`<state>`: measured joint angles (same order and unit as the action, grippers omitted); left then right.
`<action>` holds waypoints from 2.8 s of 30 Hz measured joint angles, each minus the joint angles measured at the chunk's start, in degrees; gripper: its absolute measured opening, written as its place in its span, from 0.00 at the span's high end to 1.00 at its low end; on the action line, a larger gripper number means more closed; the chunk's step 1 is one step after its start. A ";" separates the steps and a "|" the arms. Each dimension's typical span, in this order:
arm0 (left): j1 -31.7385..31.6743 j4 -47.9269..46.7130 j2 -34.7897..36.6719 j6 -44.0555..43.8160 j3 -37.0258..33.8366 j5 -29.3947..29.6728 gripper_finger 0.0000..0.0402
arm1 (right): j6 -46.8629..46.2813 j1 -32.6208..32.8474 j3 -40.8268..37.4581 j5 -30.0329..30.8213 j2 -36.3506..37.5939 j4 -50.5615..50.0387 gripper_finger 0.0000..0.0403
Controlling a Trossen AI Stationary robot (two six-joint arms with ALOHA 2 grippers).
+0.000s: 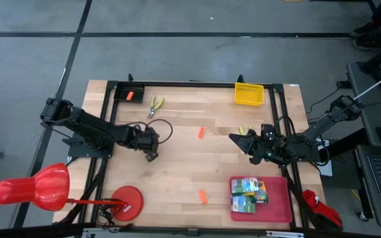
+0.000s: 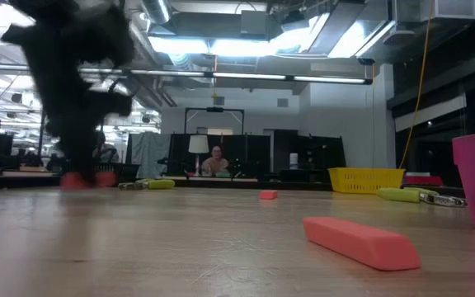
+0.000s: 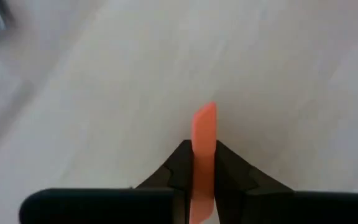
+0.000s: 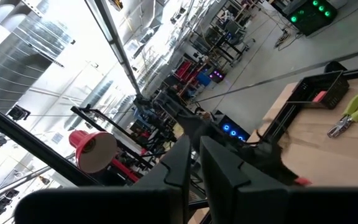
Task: Pick & Place School Supplies
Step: Put the orange eraser into the black bin
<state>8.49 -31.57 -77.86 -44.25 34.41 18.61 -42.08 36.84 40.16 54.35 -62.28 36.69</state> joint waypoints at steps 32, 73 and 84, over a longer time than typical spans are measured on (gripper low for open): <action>-61.37 -3.39 3.39 10.69 14.71 6.73 0.92 | 0.93 -0.04 0.00 -1.42 0.00 0.20 0.90; -22.67 32.12 -18.55 -6.00 17.49 -32.89 0.90 | 4.28 -0.07 0.02 -2.58 0.02 4.35 0.90; -25.02 16.98 -34.56 3.35 39.28 -32.67 0.76 | 5.39 0.00 0.02 -3.67 0.02 5.80 0.90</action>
<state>-16.52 -14.59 -112.42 -40.90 73.69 -14.06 -36.69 36.84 40.18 50.68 -62.26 42.49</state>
